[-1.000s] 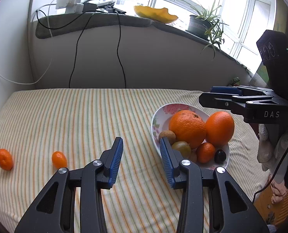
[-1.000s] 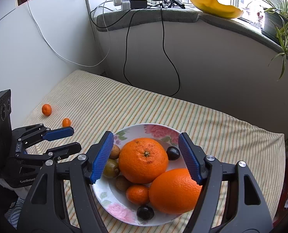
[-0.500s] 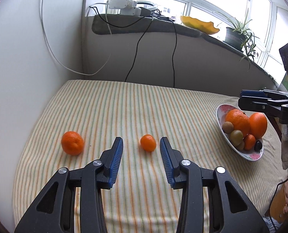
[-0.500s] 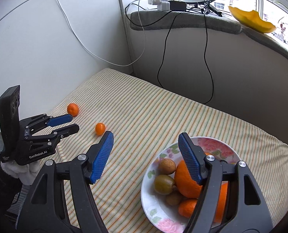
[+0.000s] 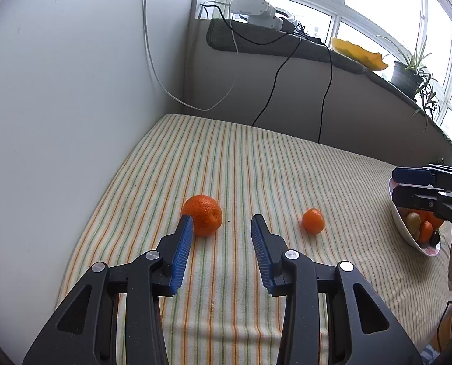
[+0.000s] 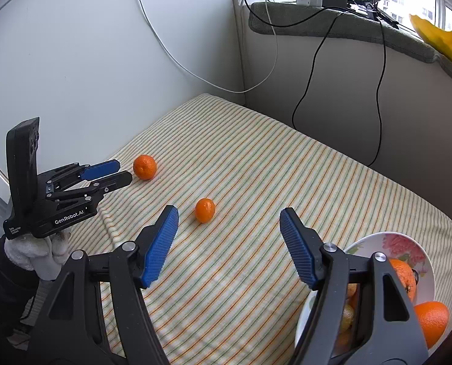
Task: Organize fruits
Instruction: 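Grasp the small orange fruit with the right tool while the left tool grasps a tangerine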
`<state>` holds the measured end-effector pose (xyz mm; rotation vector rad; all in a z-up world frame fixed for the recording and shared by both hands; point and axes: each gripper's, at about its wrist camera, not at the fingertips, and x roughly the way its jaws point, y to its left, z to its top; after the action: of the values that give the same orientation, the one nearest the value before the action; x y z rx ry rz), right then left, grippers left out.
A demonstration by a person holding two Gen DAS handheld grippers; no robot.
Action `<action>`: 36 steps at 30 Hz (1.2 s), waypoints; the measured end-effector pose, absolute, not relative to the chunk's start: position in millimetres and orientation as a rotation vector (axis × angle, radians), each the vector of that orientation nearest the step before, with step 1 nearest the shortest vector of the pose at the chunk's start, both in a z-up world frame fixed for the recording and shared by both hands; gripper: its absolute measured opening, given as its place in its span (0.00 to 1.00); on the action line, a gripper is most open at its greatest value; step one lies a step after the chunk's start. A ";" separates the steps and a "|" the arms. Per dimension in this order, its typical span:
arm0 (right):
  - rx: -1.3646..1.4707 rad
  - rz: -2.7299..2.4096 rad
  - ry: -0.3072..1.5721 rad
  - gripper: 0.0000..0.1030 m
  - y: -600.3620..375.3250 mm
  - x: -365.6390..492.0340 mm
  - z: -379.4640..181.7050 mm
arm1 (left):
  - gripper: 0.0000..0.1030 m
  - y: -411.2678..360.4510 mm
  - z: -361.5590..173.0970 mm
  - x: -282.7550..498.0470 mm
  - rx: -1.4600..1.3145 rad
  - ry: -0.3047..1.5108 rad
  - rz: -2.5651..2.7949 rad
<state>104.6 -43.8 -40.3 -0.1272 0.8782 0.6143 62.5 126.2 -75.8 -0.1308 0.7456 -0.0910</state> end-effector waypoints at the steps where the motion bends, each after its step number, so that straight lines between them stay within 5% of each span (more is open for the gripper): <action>1: -0.129 0.618 0.882 0.70 -40.0 104.7 -42.7 | 0.37 128.3 -76.6 63.8 -0.135 0.747 -0.089; 9: -0.142 0.637 0.915 0.69 -15.2 111.4 -61.0 | 0.37 138.5 -85.4 71.4 -0.153 0.758 -0.078; 22: -0.180 0.624 0.967 0.49 11.4 119.8 -92.8 | 0.41 142.9 -98.5 86.8 -0.171 0.791 -0.078; 36: -0.210 0.618 0.983 0.42 25.9 125.9 -109.2 | 0.44 140.6 -103.4 96.5 -0.166 0.825 -0.082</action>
<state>125.9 25.9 -109.2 -0.2102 0.9831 0.6175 96.5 140.6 -103.4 -0.1663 0.8247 -0.0817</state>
